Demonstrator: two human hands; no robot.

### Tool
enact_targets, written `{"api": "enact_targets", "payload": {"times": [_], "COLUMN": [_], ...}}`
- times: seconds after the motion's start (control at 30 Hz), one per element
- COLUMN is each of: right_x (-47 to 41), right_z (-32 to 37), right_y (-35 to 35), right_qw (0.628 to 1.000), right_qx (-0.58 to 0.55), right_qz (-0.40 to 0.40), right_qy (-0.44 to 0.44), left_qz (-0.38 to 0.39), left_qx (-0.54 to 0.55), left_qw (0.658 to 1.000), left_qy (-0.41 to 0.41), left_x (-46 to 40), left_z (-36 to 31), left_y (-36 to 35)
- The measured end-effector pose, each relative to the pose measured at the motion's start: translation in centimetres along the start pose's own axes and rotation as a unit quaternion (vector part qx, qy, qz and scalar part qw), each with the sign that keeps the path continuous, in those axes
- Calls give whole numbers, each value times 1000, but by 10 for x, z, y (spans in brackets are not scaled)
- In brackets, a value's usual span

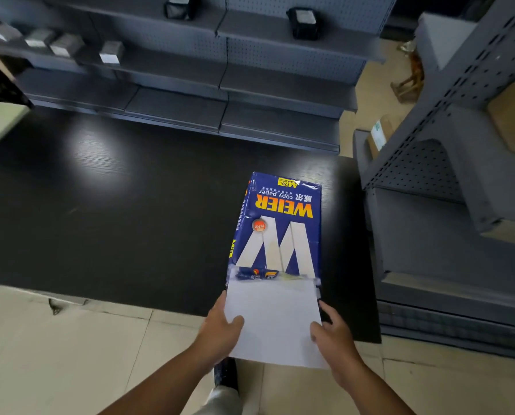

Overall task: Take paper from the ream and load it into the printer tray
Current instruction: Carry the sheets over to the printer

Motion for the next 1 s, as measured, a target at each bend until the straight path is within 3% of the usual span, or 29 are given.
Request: {"api": "enact_targets", "payload": {"times": [0.27,0.63,0.8,1.0], "right_x": [53,130,153,190], "right_z": [-22,-61,-57,-34], "right_y": [18,35,6,-80], "right_qw": [993,980,971,947], "right_qx": [-64,-40,-40,4], "right_qz": [-2,50,91,189], "right_qy": [97,189,215,261], "left_qz": [-102,-184,-233,-317], "left_qx": [-37,-32,-8,45], "left_qw": [991,978,970,947], "left_qy": [-80,-98,-67,-24], "left_x": [79,193,232,286], "left_z": [-5,9,39,96], "left_y": [-20,-35,-12,48]}}
Point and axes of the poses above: each hand's wrist, its own x-axis away from the middle knuckle, its own y-axis out of the back of the hand, z = x × y, the point moved 7 cm from there along -x, towards the middle knuckle, and after that the axes turned 7 degrees about -x, right-handed, at the moved point
